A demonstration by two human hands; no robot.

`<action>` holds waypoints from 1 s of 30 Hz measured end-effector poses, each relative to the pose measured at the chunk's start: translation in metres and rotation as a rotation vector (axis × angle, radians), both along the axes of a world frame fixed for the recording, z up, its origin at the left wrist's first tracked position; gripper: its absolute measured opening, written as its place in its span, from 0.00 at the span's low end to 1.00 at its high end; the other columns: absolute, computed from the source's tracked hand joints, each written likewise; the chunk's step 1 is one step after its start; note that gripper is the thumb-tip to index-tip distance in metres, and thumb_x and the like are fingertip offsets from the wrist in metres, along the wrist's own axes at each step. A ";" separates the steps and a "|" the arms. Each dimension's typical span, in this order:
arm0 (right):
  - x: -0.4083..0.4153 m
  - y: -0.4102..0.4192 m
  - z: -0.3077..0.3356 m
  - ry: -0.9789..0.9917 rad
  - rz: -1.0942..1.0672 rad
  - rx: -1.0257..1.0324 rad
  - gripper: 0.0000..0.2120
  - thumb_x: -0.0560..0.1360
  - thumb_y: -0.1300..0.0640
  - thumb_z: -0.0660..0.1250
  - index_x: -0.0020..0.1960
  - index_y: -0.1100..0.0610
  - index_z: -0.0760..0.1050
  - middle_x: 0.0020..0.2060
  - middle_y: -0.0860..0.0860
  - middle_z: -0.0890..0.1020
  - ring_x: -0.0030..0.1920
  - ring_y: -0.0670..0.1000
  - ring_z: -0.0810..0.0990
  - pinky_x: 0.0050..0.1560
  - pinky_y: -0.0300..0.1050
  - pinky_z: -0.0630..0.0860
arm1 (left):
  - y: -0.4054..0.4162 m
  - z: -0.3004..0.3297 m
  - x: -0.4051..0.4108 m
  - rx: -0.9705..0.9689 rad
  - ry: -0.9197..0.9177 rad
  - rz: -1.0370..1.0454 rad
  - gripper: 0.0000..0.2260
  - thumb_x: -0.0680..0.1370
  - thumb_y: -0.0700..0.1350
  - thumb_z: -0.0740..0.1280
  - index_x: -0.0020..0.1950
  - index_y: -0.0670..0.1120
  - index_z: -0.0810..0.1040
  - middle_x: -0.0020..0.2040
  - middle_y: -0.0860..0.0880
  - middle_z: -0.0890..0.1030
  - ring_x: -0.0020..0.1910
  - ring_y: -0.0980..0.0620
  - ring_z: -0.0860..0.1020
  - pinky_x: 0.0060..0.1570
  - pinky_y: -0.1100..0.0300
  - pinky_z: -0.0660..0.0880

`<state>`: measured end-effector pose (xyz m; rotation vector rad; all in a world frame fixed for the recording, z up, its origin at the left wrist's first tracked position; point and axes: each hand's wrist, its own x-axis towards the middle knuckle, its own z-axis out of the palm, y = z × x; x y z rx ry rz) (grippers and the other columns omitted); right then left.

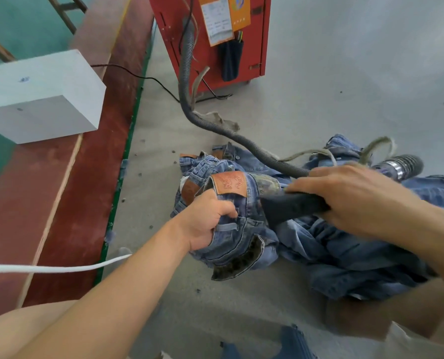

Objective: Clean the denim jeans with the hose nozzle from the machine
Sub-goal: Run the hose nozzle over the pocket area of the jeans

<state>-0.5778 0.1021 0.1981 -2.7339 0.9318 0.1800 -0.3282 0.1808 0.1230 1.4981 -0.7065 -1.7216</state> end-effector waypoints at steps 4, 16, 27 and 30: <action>-0.008 -0.026 0.004 -0.112 -0.162 -0.051 0.19 0.76 0.57 0.71 0.61 0.37 0.77 0.47 0.41 0.81 0.44 0.52 0.80 0.43 0.50 0.76 | 0.011 -0.002 -0.002 -0.072 -0.128 -0.172 0.19 0.74 0.27 0.61 0.56 0.45 0.83 0.54 0.48 0.87 0.58 0.47 0.83 0.64 0.48 0.78; -0.003 -0.035 -0.006 -0.114 -0.111 0.040 0.20 0.75 0.58 0.72 0.62 0.37 0.77 0.48 0.41 0.82 0.49 0.52 0.81 0.51 0.54 0.78 | 0.024 -0.003 0.012 -0.089 -0.029 -0.231 0.21 0.70 0.34 0.65 0.52 0.56 0.87 0.52 0.52 0.87 0.56 0.51 0.84 0.60 0.55 0.80; 0.010 -0.006 -0.013 -0.172 0.095 0.067 0.28 0.72 0.63 0.73 0.65 0.37 0.77 0.47 0.39 0.81 0.47 0.48 0.80 0.49 0.48 0.75 | 0.010 -0.006 0.036 0.163 0.343 0.240 0.15 0.71 0.36 0.64 0.54 0.35 0.84 0.50 0.35 0.84 0.44 0.36 0.85 0.42 0.45 0.83; 0.001 -0.022 -0.013 -0.300 -0.114 0.094 0.26 0.73 0.61 0.76 0.64 0.37 0.77 0.46 0.40 0.82 0.46 0.49 0.77 0.47 0.48 0.72 | 0.008 -0.006 0.037 0.192 0.383 0.257 0.16 0.76 0.40 0.64 0.59 0.34 0.84 0.58 0.33 0.83 0.52 0.35 0.85 0.46 0.43 0.83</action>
